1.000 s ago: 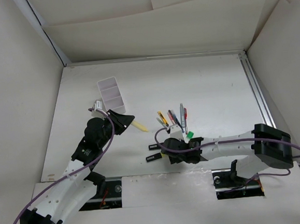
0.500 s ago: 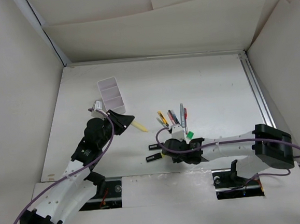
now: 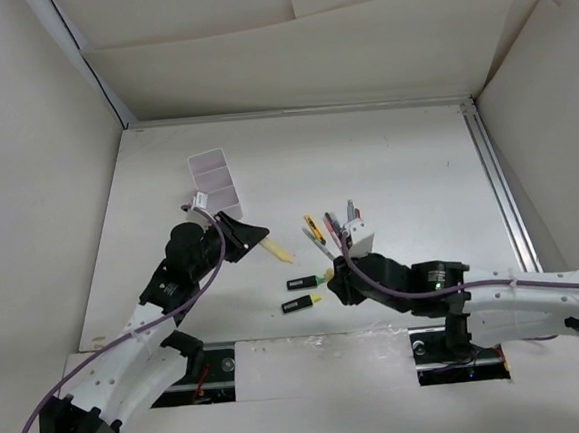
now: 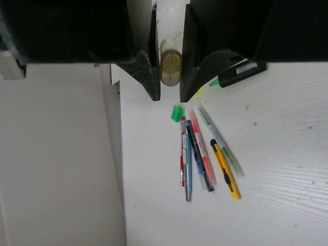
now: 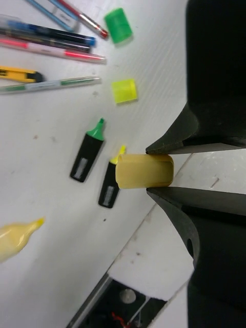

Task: Sort the stationery into containers
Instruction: Close the pen cap on the pen.

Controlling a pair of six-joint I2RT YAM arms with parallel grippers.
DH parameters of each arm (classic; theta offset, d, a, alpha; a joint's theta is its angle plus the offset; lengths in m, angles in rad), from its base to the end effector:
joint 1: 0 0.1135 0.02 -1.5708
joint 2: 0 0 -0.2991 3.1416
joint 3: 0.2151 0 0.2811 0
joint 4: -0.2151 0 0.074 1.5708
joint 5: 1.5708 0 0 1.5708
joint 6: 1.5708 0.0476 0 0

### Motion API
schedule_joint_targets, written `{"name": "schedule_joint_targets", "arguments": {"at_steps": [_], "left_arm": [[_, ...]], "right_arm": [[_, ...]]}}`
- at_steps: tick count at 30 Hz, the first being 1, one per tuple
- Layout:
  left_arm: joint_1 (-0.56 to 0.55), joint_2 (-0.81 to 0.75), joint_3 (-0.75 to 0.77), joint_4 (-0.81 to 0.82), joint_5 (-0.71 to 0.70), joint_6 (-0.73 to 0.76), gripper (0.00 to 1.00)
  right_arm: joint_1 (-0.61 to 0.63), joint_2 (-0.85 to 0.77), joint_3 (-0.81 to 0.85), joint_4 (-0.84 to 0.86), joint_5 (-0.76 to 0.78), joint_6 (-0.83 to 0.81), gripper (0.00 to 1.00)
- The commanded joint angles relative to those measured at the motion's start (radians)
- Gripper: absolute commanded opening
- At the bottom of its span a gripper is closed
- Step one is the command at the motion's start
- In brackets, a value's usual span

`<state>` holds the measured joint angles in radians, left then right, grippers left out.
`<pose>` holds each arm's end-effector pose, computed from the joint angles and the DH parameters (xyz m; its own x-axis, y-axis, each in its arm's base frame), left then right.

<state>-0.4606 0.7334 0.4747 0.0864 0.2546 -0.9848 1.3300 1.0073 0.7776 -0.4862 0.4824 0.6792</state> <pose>0.1711 -0.0983 0.2809 -0.6285 -0.5882 -0.5089 0.2329 0.4819 -0.8447 0.0760 0.2171 0.2860 -0.6098 -0.1497 -0.7783 -0.5061 0.8292 0.2371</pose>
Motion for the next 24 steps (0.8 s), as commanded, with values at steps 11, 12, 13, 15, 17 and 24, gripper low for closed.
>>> {"name": "schedule_joint_targets", "arguments": {"at_steps": [11,12,13,15,17,24], "left_arm": [[0.005,0.043,0.07,0.084,0.193,-0.034,0.0],[0.005,0.043,0.07,0.075,0.193,-0.034,0.0],[0.005,0.043,0.07,0.075,0.193,-0.034,0.0],[0.005,0.034,0.07,0.075,0.193,-0.034,0.0],[0.005,0.034,0.061,0.093,0.207,-0.034,0.0],[0.005,0.046,0.051,0.128,0.232,-0.043,0.0]], "right_arm": [[0.008,0.085,0.095,0.162,-0.088,-0.337,0.19],[0.008,0.085,0.095,0.163,-0.088,-0.337,0.19],[0.008,0.085,0.095,0.176,-0.097,-0.348,0.19],[0.008,0.085,0.104,0.19,-0.113,-0.348,0.19],[0.008,0.085,0.104,0.204,-0.131,-0.357,0.19],[0.008,0.126,0.134,0.204,-0.131,-0.375,0.19]]}}
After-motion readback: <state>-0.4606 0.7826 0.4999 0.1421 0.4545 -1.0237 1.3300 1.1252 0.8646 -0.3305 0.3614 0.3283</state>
